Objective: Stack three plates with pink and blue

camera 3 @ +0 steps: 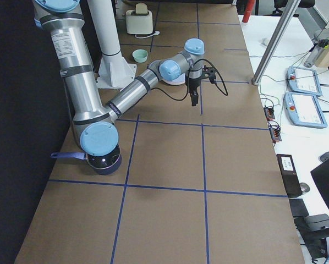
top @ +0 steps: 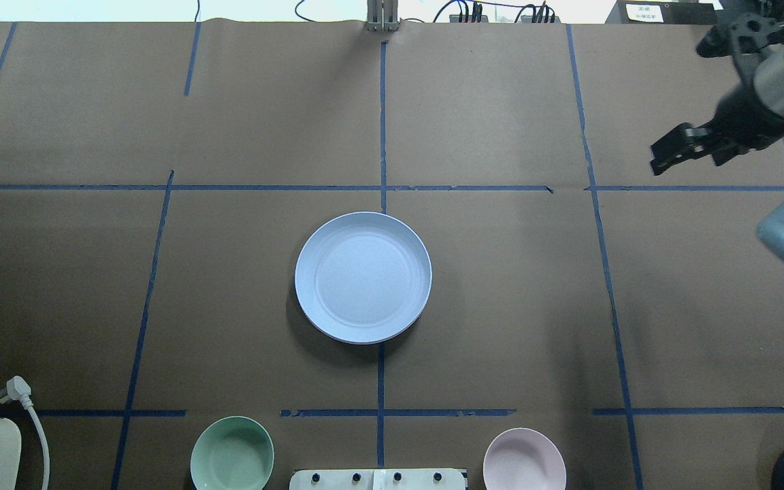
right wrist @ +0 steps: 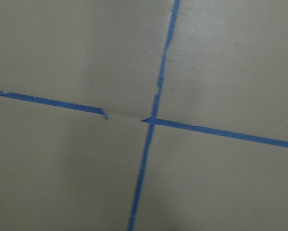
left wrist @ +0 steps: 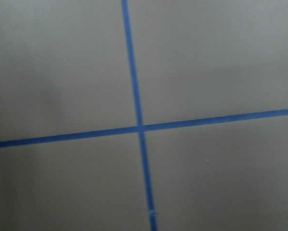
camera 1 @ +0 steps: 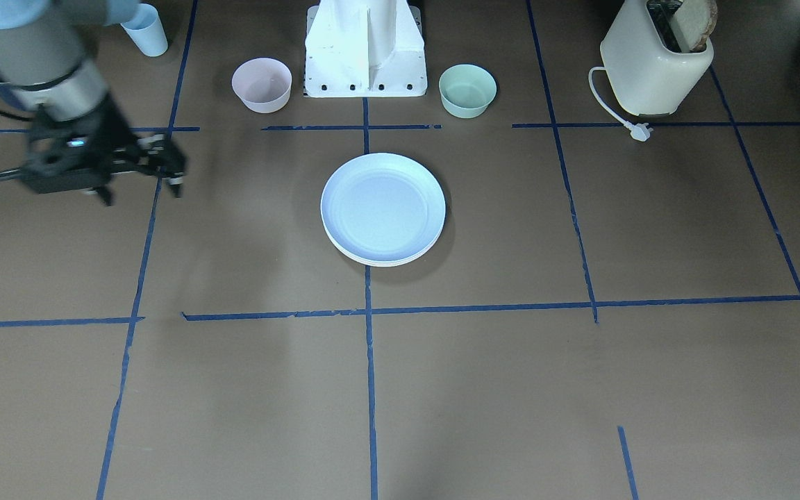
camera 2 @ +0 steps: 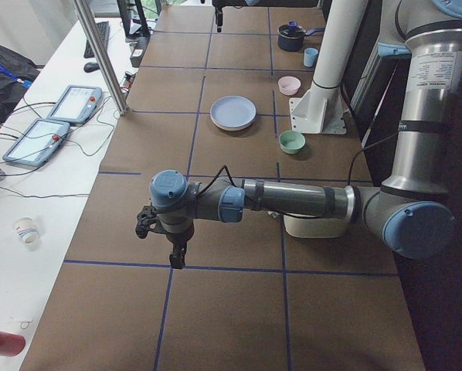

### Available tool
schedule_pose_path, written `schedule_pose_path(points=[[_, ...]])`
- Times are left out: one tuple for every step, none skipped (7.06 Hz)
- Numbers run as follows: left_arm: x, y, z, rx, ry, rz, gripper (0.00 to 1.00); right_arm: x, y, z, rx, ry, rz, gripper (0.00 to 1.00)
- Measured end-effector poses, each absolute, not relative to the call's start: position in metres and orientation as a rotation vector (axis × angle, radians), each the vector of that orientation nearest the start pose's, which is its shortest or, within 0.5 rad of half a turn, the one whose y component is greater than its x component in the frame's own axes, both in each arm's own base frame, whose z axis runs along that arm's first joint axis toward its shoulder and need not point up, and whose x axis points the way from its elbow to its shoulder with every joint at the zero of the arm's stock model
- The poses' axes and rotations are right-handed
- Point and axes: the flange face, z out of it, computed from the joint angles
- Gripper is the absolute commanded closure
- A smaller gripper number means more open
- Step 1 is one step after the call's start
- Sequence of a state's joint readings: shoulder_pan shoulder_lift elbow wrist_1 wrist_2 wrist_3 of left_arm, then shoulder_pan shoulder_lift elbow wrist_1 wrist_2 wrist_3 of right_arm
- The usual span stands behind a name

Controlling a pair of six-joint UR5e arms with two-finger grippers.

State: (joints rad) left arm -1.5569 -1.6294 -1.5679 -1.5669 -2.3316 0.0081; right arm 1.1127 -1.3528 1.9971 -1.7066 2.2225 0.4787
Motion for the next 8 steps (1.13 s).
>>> schedule_pose_path(points=[[-0.060,-0.518,0.640,0.026,0.777,0.025,0.00,-0.130,-0.518,0.393,0.153,-0.785,-0.176,0.00],[-0.060,-0.513,0.649,0.009,0.798,0.015,0.00,-0.104,-0.526,0.417,0.147,-0.784,-0.190,0.00],[-0.060,-0.506,0.655,-0.003,0.816,0.009,0.00,-0.082,-0.534,0.443,0.135,-0.784,-0.196,0.00],[-0.059,-0.501,0.659,-0.008,0.825,0.006,0.00,-0.056,-0.543,0.476,0.119,-0.795,-0.210,0.00],[-0.059,-0.499,0.661,-0.010,0.829,0.005,0.00,-0.024,-0.547,0.515,0.102,-0.815,-0.218,0.00],[-0.061,-0.497,0.660,-0.006,0.830,0.003,0.00,0.020,-0.540,0.560,0.092,-0.836,-0.207,0.00],[-0.063,-0.497,0.658,0.001,0.831,0.000,0.00,0.056,-0.526,0.595,0.088,-0.848,-0.185,0.00],[-0.065,-0.497,0.657,0.004,0.831,-0.001,0.00,0.074,-0.514,0.614,0.081,-0.851,-0.167,0.00]])
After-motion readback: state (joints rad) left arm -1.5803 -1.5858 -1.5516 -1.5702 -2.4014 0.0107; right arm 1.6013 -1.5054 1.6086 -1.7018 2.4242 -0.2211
